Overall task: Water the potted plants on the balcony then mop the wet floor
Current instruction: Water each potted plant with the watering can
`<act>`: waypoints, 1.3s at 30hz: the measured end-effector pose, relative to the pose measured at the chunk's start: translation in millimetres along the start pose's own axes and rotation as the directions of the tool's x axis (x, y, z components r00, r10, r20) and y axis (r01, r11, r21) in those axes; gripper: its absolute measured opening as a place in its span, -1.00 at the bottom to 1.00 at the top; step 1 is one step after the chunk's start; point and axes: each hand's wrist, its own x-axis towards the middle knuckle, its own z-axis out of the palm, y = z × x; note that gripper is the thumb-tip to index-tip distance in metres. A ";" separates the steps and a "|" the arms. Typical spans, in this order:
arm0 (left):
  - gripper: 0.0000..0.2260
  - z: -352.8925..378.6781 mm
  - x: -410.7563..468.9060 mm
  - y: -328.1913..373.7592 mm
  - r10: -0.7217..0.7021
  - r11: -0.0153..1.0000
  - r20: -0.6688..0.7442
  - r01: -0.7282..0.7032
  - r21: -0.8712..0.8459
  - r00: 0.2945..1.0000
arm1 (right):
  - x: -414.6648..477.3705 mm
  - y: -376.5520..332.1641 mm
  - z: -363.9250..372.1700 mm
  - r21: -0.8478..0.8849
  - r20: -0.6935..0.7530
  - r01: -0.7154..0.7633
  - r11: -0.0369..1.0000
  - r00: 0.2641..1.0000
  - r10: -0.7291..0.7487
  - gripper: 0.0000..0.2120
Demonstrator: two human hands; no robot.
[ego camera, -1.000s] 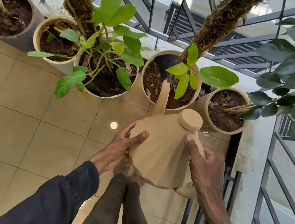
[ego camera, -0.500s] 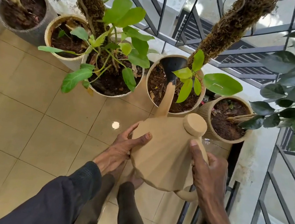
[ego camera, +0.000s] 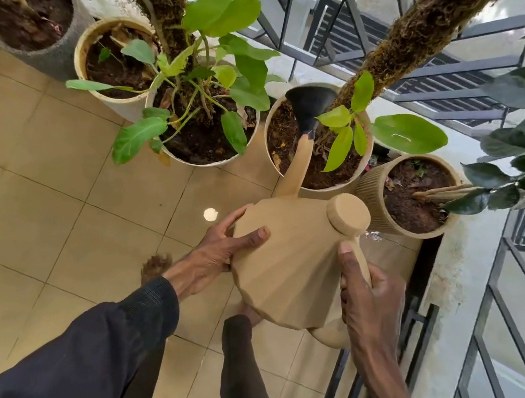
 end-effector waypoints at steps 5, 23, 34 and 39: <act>-0.13 -2.4 0.2 5.8 -0.016 0.999 0.015 0.016 0.041 1.000 | -10.1 -0.3 5.8 0.023 -0.049 -0.045 0.999 0.998 0.046 -0.23; -0.07 -61.9 -33.3 9.6 -0.009 1.000 -0.030 0.009 0.008 1.000 | -35.2 -23.5 56.7 -0.064 0.021 -0.060 0.996 0.998 0.061 -0.31; -0.26 -103.8 -60.7 -6.5 -0.098 0.986 -0.145 0.076 -0.146 0.985 | -18.8 -53.6 102.8 -0.171 0.237 0.049 0.984 0.972 -0.007 -0.43; -0.35 -110.4 -66.8 -3.8 -0.157 0.978 -0.208 0.122 -0.169 0.965 | -5.1 -70.4 121.0 -0.237 0.243 0.043 0.971 0.970 0.016 -0.52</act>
